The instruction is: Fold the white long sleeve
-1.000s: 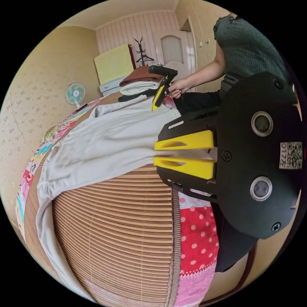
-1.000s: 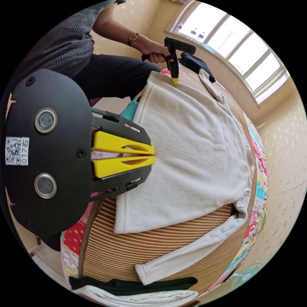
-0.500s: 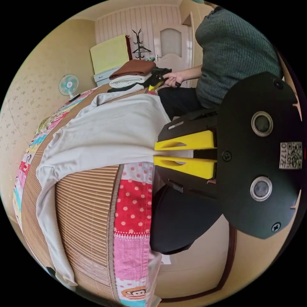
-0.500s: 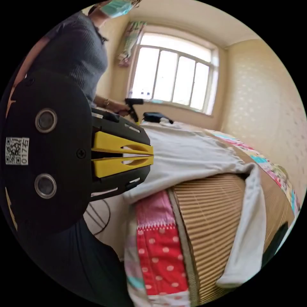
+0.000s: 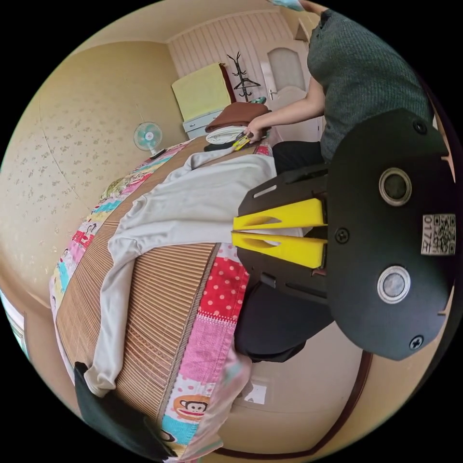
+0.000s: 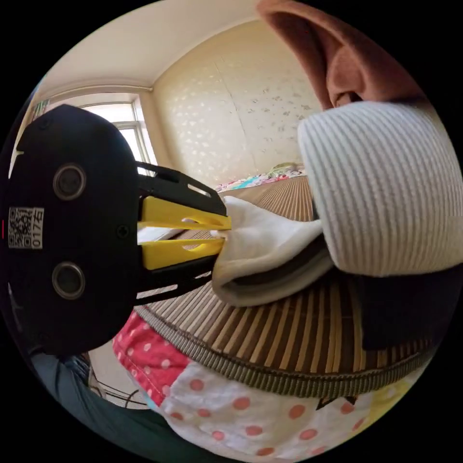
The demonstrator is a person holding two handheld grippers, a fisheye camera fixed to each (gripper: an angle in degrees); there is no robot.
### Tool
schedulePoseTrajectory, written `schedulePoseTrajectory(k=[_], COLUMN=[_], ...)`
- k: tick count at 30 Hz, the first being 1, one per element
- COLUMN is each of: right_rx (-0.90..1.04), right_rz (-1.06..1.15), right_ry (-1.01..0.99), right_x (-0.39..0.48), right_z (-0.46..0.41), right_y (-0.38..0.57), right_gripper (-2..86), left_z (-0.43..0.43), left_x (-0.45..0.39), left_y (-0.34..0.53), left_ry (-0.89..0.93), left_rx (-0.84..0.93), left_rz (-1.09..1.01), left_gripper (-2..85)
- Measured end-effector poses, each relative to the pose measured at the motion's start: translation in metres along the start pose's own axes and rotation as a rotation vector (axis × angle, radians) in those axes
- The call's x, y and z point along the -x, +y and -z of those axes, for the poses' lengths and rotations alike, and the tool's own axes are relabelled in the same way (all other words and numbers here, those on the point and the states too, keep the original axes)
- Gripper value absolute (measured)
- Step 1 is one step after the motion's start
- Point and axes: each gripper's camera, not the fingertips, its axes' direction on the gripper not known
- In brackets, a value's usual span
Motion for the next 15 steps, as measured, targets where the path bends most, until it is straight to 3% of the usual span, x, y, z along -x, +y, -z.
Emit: schedulePoseTrajectory(k=[3,8,12,15], right_rx=[-0.071,-0.137,0.089,0.334], right_rz=[0.187,0.799,1.135,1.267], right_ry=[-0.133,-0.125,-0.197,-0.075], right_x=[0.059,0.255,0.352,0.362], right_z=[-0.01,-0.058,-0.144,-0.245], right_y=[0.021,0.101,0.192,0.278], right_gripper=[2.8,2.5,3.0,3.9], left_z=[0.022,0.044,0.054,0.046], left_x=[0.012,0.035,0.028,0.025], left_y=[0.015,0.041,0.053,0.053], left_ry=[-0.006,0.092,0.138,0.177], left_rx=[-0.061,-0.126,-0.151,-0.107], left_rz=[0.022,0.114,0.083,0.052], left_gripper=[-1.0,-1.0,-1.0,-1.0])
